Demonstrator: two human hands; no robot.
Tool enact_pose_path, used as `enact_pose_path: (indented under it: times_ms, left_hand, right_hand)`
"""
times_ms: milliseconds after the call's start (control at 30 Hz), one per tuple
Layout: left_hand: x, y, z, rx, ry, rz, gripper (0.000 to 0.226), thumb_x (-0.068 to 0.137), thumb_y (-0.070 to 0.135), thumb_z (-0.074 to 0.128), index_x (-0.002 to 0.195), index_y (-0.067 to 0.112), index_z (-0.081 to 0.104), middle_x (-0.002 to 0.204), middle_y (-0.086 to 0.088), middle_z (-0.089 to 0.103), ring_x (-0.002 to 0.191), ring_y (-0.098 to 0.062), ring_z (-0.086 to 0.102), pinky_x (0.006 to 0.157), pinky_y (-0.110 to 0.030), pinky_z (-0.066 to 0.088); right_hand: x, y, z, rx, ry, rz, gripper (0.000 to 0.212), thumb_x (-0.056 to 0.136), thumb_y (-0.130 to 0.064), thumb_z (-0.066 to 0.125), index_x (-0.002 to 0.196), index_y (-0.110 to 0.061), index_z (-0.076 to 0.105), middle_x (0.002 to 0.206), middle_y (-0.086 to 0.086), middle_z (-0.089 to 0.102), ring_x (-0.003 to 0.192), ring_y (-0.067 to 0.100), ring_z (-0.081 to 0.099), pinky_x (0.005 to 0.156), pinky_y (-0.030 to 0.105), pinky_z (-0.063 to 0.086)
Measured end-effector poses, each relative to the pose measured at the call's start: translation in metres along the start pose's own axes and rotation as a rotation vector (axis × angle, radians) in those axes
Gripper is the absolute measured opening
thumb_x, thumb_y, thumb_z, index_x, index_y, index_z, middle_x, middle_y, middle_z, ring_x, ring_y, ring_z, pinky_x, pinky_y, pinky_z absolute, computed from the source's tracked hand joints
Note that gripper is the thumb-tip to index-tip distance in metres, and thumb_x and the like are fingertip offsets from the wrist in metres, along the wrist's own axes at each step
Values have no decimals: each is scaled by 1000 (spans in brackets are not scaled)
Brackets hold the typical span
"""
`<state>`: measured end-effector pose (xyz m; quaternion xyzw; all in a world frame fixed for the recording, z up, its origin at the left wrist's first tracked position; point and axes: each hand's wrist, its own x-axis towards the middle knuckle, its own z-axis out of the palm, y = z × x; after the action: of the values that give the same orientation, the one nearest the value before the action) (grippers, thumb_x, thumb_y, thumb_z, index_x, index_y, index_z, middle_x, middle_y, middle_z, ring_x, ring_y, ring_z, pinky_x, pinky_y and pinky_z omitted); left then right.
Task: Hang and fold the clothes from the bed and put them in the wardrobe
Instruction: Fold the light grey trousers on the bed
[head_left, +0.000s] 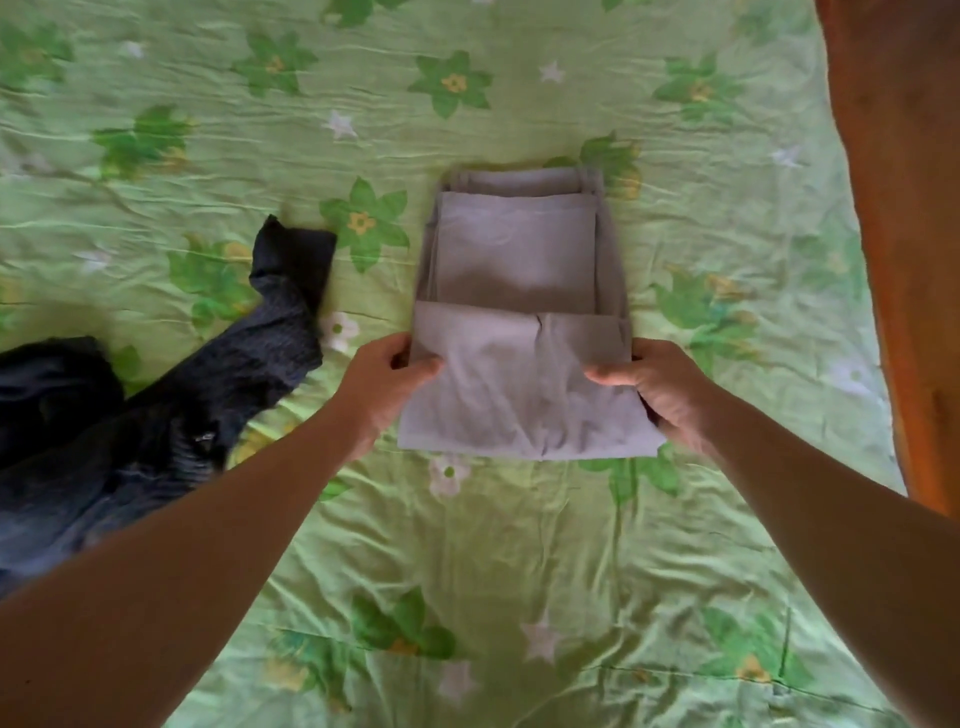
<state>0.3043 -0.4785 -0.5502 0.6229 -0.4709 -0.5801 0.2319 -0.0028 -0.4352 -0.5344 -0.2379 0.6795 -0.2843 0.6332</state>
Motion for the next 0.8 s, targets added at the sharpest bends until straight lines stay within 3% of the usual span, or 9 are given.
enact_pose_path:
  times_ms: [167, 233, 333, 400, 433, 500, 567, 667, 800]
  left_hand:
    - [13, 26, 6, -56, 86, 196, 9, 78, 36, 68, 77, 28, 64, 72, 12, 61, 65, -3, 52, 58, -19, 42]
    - [20, 34, 9, 33, 198, 264, 12, 83, 27, 70, 77, 30, 60, 82, 9, 62, 69, -1, 54, 61, -15, 42]
    - [27, 39, 10, 240, 347, 384, 10, 85, 21, 72, 88, 21, 62, 104, -1, 59, 90, -8, 56, 72, -15, 44]
    - [29, 40, 8, 255, 370, 517, 13, 84, 28, 69, 91, 23, 59, 101, 4, 57, 86, -6, 54, 71, -13, 43]
    - [30, 40, 6, 169, 355, 526, 12, 84, 31, 68, 90, 27, 58, 94, 7, 60, 80, -7, 55, 68, -15, 44]
    - [32, 43, 8, -146, 201, 334, 13, 83, 34, 70, 90, 31, 60, 83, 5, 66, 74, -14, 59, 65, -28, 48]
    - [34, 34, 7, -347, -9, 43, 27, 79, 33, 75, 102, 27, 62, 91, -2, 74, 82, -23, 69, 71, -38, 54]
    - [29, 9, -6, -241, -219, -132, 46, 76, 30, 80, 118, 16, 66, 111, -6, 75, 105, -30, 71, 86, -42, 55]
    - [10, -6, -13, -194, -315, -55, 49, 67, 34, 89, 112, 21, 74, 117, -8, 73, 111, -28, 69, 94, -41, 54]
  right_hand:
    - [4, -25, -1, 205, -18, -133, 32, 80, 3, 70, 111, -4, 69, 104, 18, 75, 91, 33, 74, 79, 44, 61]
    - [8, -33, -3, 243, -20, -165, 32, 81, 2, 69, 112, -4, 70, 103, 17, 75, 89, 33, 74, 78, 45, 60]
    - [11, -36, 0, 203, 27, -208, 28, 78, 0, 72, 105, -6, 73, 101, 17, 75, 88, 33, 74, 84, 51, 59]
    - [14, -38, 2, 167, 139, -336, 27, 70, -7, 78, 96, -10, 74, 98, 16, 74, 89, 32, 72, 85, 50, 57]
    - [17, -40, 3, 167, 192, -401, 29, 67, -10, 80, 95, -11, 72, 97, 15, 73, 89, 30, 70, 83, 48, 56]
    - [22, -40, 5, 230, 227, -391, 38, 68, -11, 81, 101, -15, 62, 100, 12, 71, 90, 30, 70, 81, 48, 58]
    - [25, -32, 2, 275, 70, -142, 45, 75, -11, 78, 116, -11, 59, 107, 13, 74, 97, 31, 73, 85, 51, 60]
    - [14, -13, -15, 226, -251, 218, 53, 79, -17, 77, 129, -6, 64, 122, 12, 72, 113, 31, 69, 94, 47, 53]
    - [3, 5, -24, 151, -439, 223, 54, 73, -13, 82, 126, -8, 69, 130, 12, 68, 120, 28, 65, 95, 42, 55]
